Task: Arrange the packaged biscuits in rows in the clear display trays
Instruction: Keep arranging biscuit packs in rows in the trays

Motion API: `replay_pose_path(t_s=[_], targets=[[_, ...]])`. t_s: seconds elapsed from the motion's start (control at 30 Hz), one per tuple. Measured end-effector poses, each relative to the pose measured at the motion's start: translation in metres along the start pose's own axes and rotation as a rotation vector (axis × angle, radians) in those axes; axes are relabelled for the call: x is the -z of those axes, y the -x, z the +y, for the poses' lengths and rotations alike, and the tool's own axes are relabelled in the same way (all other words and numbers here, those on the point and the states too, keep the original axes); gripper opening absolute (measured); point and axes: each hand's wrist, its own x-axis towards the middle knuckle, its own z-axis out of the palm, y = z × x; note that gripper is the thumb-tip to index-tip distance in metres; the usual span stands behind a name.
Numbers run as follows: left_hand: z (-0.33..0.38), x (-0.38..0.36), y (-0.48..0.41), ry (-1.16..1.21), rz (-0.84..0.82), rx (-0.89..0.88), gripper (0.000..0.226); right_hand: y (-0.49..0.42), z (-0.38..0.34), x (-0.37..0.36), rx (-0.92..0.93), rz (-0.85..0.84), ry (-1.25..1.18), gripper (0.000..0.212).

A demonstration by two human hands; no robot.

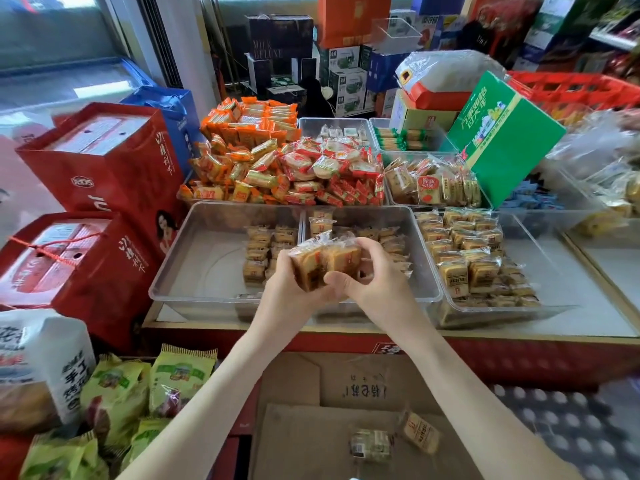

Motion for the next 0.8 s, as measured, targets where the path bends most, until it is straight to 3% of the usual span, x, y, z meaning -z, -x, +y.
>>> replay_pose_path(t_s=[0.13,0.23,0.43,0.53,0.8], targets=[[-0.002,-0.004,0.006,-0.066,-0.030,-0.030,0.046,-0.001,0.001,-0.002,-0.053,0.043,0.054,0.070],[-0.005,0.000,0.007,-0.059,-0.045,-0.036,0.041,-0.001,-0.002,0.004,-0.045,-0.058,0.013,0.073],[-0.017,0.015,-0.001,-0.010,-0.248,0.092,0.054,-0.016,-0.013,0.033,-0.025,-0.201,0.060,0.015],[-0.023,0.018,-0.003,0.011,-0.309,0.105,0.056,-0.022,-0.016,0.042,-0.030,-0.303,0.168,0.012],[-0.032,0.017,0.000,0.147,-0.355,0.186,0.054,-0.019,-0.010,0.045,-0.047,-0.332,0.202,0.006]])
